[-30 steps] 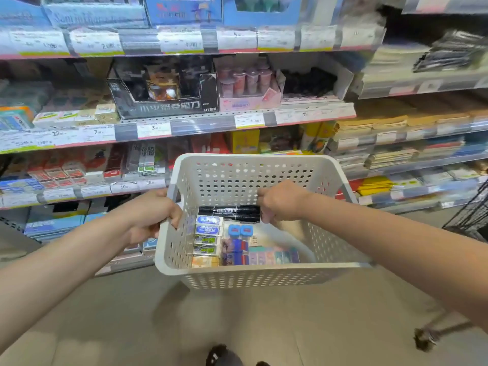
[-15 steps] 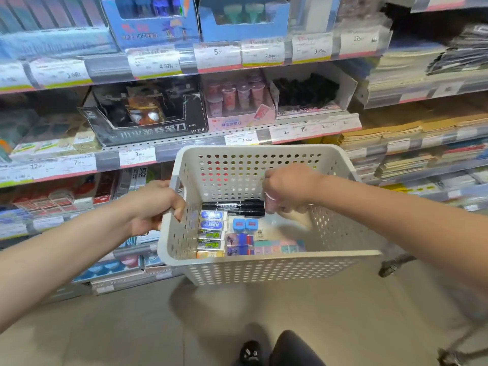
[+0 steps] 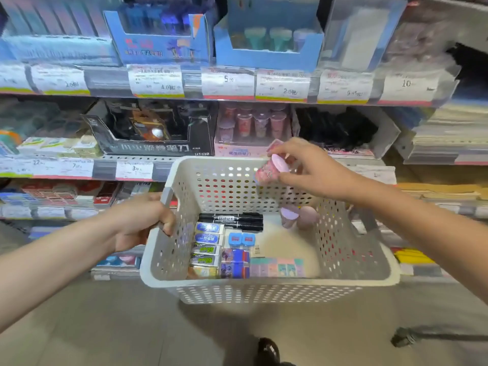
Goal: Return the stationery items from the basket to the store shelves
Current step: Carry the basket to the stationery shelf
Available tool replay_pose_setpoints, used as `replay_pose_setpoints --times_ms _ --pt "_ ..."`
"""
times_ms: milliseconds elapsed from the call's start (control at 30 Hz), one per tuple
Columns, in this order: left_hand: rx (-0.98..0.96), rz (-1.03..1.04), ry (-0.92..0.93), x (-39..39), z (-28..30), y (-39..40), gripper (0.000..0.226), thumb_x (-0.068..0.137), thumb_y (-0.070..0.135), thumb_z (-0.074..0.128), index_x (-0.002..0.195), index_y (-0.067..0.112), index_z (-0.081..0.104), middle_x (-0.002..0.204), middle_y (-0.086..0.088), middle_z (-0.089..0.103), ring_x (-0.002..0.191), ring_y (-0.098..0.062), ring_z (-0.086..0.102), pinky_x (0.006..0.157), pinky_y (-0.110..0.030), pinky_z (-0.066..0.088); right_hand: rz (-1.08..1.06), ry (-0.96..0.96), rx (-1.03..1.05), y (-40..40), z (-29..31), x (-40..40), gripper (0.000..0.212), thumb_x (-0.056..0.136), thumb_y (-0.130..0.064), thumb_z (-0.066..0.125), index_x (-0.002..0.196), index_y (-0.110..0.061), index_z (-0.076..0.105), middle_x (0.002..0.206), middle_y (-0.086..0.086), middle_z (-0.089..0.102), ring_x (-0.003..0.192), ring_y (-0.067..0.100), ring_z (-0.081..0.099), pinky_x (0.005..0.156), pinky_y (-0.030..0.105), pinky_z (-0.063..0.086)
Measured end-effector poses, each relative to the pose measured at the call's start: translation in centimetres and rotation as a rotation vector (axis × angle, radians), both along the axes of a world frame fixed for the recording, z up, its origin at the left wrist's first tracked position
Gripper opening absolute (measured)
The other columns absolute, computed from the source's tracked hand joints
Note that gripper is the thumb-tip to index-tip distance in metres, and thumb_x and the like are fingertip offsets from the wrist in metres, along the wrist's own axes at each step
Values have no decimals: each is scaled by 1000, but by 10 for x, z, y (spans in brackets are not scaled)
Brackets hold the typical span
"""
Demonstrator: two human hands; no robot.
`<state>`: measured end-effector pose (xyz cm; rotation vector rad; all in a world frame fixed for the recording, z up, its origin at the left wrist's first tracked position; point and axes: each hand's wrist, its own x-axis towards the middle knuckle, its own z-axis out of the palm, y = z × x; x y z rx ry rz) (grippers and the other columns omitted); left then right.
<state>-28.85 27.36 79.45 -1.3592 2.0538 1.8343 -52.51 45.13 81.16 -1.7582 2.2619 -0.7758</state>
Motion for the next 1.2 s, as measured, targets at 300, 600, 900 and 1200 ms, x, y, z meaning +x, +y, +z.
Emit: replay_pose_setpoints --times_ms 300,600,900,1200 --pt "90 102 14 -6 -6 8 62 40 -9 47 101 -8 58 88 -19 54 64 -26 47 56 -27 44 -210 -120 -100 -80 -11 -43 25 87 -15 56 106 1 59 103 18 63 94 33 60 80 40 50" --pt "80 81 -26 -6 3 5 49 42 -8 47 85 5 64 59 -17 55 52 -27 51 55 -30 48 -180 90 90 -122 -21 -58 26 93 -5 47 117 -11 51 99 -1 52 94 22 54 66 23 41" --pt "56 57 -44 -11 10 -1 50 43 -6 48 90 4 60 48 -11 53 39 -20 50 48 -24 45 -105 199 240 -128 -17 -65 61 85 6 39 136 -26 50 124 5 59 92 28 60 71 37 56" --pt "46 41 -40 -12 11 -6 55 42 -5 48 95 4 58 55 -14 53 41 -21 50 55 -26 44 -66 116 199 -108 -12 -77 66 81 4 35 140 -27 40 126 11 56 106 30 55 85 36 52"
